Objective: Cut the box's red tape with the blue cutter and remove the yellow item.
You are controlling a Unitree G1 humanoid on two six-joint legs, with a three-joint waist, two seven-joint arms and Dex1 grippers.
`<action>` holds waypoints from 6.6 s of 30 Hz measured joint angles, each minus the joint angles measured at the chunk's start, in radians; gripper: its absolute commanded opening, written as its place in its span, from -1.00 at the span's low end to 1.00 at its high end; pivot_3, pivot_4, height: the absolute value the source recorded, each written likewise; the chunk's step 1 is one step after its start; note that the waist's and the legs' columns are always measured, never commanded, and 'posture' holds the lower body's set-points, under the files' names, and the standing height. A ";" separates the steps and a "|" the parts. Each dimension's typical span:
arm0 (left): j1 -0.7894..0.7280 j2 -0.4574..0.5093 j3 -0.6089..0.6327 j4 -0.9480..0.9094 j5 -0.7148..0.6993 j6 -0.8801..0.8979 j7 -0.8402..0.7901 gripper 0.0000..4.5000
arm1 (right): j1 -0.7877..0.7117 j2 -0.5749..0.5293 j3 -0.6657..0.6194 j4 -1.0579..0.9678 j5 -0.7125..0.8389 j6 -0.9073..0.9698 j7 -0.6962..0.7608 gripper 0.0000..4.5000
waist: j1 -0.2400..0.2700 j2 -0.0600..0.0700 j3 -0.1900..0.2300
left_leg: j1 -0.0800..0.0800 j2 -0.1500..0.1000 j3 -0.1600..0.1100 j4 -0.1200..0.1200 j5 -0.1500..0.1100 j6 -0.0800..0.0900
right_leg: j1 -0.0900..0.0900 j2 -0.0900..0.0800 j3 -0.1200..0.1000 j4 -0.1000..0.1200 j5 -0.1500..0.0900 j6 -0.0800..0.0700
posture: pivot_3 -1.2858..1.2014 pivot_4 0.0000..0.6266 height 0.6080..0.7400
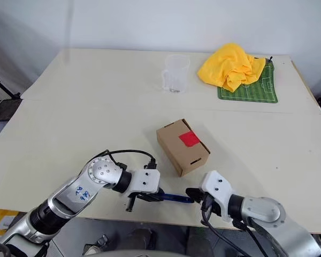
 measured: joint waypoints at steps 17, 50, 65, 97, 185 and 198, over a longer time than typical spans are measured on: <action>-0.049 -0.025 -0.039 0.018 0.000 0.044 0.011 -0.80 | -0.128 -0.070 0.153 0.140 -0.224 -0.234 0.144 -1.00 | 0.017 -0.002 -0.001 | 0.001 -0.002 0.000 0.002 0.001 0.001 | 0.003 0.000 -0.001 0.000 0.001 0.002 | 0.03 -0.52 1.00; -0.075 -0.031 -0.043 0.041 -0.005 0.049 0.031 -0.80 | -0.069 -0.017 0.050 0.177 -0.101 -0.182 0.256 -1.00 | 0.020 -0.002 -0.001 | 0.001 -0.001 0.001 0.002 0.001 0.001 | 0.002 0.001 0.000 -0.001 0.001 0.002 | 0.03 -0.52 1.00; -0.075 -0.033 -0.046 0.040 -0.008 0.054 0.031 -0.80 | -0.072 -0.038 -0.030 0.154 -0.041 -0.118 0.258 -1.00 | 0.021 -0.002 -0.001 | 0.000 -0.001 0.001 0.002 0.001 0.001 | 0.001 0.001 0.000 -0.001 0.001 0.001 | 0.03 -0.52 1.00; -0.075 -0.041 -0.046 0.036 -0.020 0.080 0.046 -0.80 | -0.218 0.020 0.145 0.191 -0.111 -0.092 0.249 -1.00 | 0.021 -0.002 -0.002 | 0.001 -0.001 0.001 0.002 0.001 0.001 | 0.002 0.001 -0.001 -0.001 0.001 0.001 | 0.03 -0.52 1.00; -0.074 -0.105 0.149 0.160 -0.097 -0.544 -0.048 -0.80 | -0.377 -0.358 -0.008 0.232 1.537 0.314 -0.697 -0.01 | 0.023 -0.001 0.004 | -0.004 -0.001 0.002 0.002 0.001 0.004 | 0.001 -0.007 -0.003 -0.007 0.003 0.003 | 0.03 -0.52 1.00; -0.074 -0.109 0.148 0.159 -0.092 -0.537 -0.044 -0.80 | -0.394 -0.333 -0.021 0.278 1.537 0.367 -0.693 -0.01 | 0.023 -0.001 0.004 | -0.004 -0.001 0.002 0.002 0.001 0.004 | 0.001 -0.007 -0.003 -0.007 0.003 0.003 | 0.03 -0.52 1.00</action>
